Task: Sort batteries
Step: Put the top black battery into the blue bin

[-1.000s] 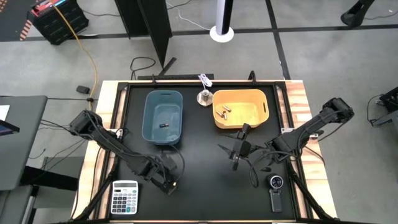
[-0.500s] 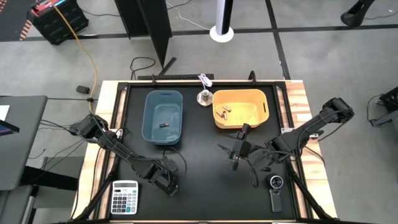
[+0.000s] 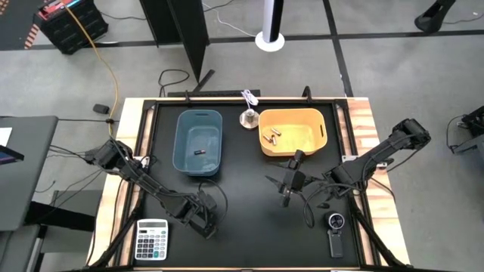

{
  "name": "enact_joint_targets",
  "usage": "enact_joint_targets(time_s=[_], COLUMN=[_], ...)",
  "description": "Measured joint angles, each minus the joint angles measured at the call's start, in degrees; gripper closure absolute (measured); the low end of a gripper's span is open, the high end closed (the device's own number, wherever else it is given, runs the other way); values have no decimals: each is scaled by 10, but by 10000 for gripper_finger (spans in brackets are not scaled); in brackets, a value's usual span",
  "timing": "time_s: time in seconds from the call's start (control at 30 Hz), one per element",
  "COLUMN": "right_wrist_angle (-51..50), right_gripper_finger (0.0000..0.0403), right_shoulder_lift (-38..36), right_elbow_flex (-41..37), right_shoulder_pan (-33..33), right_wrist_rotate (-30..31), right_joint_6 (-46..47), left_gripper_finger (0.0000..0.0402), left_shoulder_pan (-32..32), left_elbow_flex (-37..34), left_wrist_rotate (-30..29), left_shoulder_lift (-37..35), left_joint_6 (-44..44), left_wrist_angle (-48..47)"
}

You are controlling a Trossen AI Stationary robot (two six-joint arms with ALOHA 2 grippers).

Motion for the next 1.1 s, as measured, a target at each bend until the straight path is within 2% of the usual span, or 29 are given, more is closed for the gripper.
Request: enact_joint_targets(time_s=[0.3, 0.57, 0.93, 1.1], right_wrist_angle=[0, 0, 0, 0], right_gripper_finger=[177, 177, 177, 177], right_shoulder_lift=[0, 0, 0, 0], right_elbow_flex=[0, 0, 0, 0], right_shoulder_pan=[0, 0, 0, 0], right_wrist_rotate=[0, 0, 0, 0], right_joint_6=[0, 0, 0, 0], left_gripper_finger=[289, 356, 360, 360], left_shoulder_pan=[2, 2, 2, 5], left_elbow_flex=[-1, -1, 0, 14], left_wrist_rotate=[-14, -24, -24, -30], left_shoulder_lift=[1, 2, -5, -20], left_joint_6=[7, 49, 87, 104], left_wrist_angle=[-29, -35, -36, -77])
